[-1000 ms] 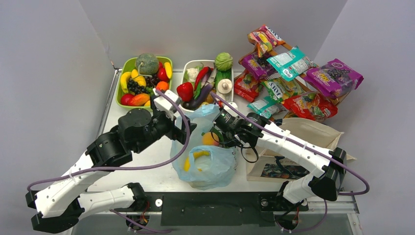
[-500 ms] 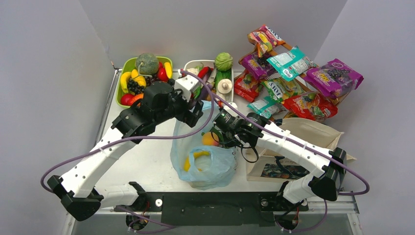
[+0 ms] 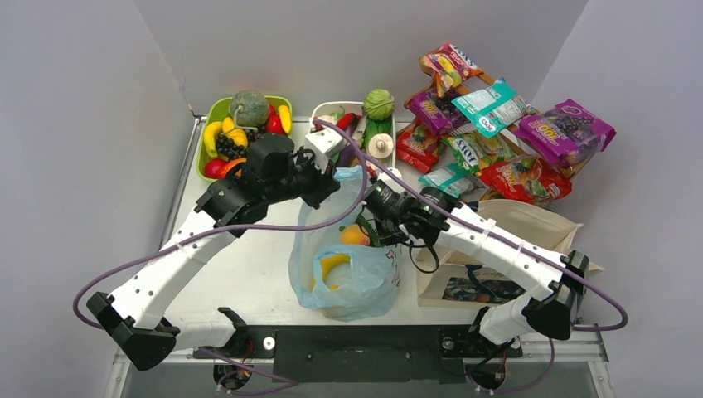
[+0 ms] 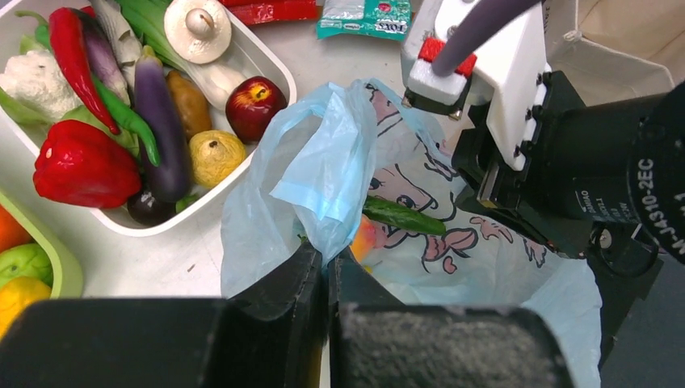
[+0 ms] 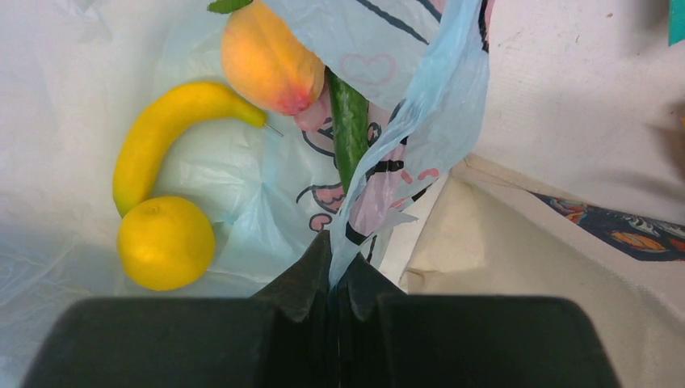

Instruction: Place the food into the grocery bag and tie it

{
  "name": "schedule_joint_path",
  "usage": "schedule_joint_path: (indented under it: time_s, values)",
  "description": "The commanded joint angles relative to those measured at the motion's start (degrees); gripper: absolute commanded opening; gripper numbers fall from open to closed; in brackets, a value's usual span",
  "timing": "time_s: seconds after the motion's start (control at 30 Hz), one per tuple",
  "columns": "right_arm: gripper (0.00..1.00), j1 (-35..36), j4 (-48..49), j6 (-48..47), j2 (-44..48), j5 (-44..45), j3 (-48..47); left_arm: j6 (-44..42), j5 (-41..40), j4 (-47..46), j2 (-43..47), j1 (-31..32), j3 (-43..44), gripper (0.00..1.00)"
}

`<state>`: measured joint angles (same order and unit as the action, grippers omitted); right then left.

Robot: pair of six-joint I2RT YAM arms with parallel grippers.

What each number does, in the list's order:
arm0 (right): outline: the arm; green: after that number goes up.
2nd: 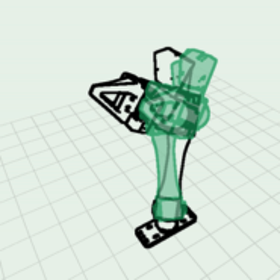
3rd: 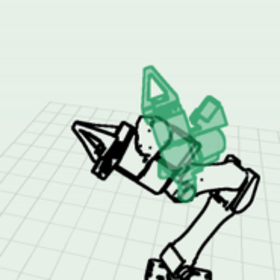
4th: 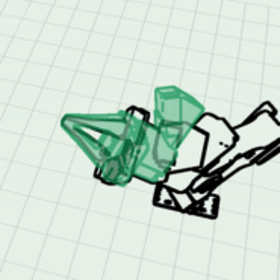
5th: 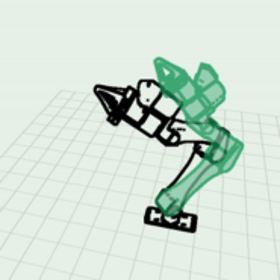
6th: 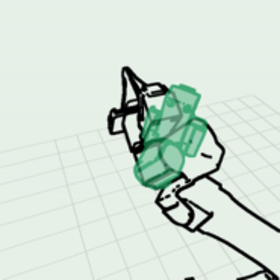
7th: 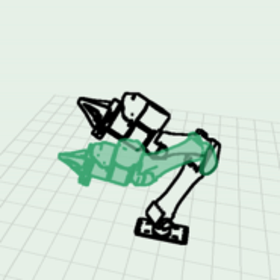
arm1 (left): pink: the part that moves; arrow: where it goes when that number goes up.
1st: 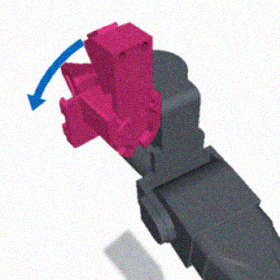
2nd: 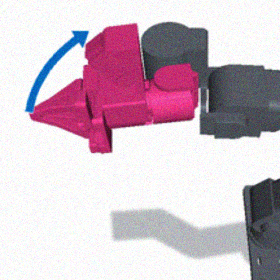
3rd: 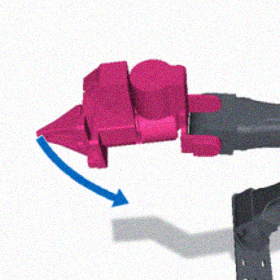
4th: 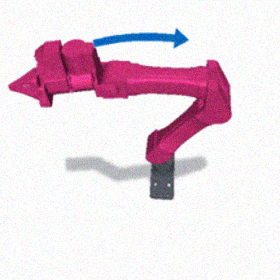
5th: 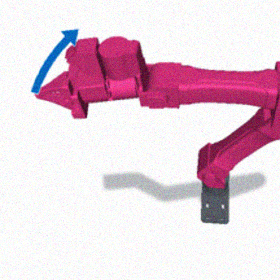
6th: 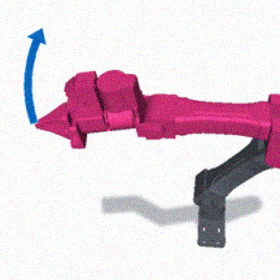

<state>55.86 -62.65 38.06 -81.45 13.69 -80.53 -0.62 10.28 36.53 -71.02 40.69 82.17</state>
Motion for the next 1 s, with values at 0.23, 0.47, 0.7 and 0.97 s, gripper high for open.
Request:
schedule_joint_path:
  time_s: [0.23, 0.47, 0.7, 0.97]
  values:
    - [0.0, -1.27, -1.38, -7.59, -7.4, 3.01, -11.85, 7.21, -6.65, 5.66, 11.27, -0.43, -1.89, 0.0]
    - [0.0, -1.89, -1.49, -13.02, -13.28, 3.45, -22.01, 16.54, -11.86, 12.26, 16.33, -0.56, -1.46, 0.0]
    - [0.09, -2.42, -2.97, -16.19, -18.66, 6.03, -33.95, 29.71, -13.01, 15.02, 21.17, -0.59, -2.51, 0.0]
    - [0.64, -1.72, -3.19, -11.15, -12.2, 5.68, -38.12, 38.5, -18.84, 14.08, 29.34, -0.57, -9.55, 0.0]
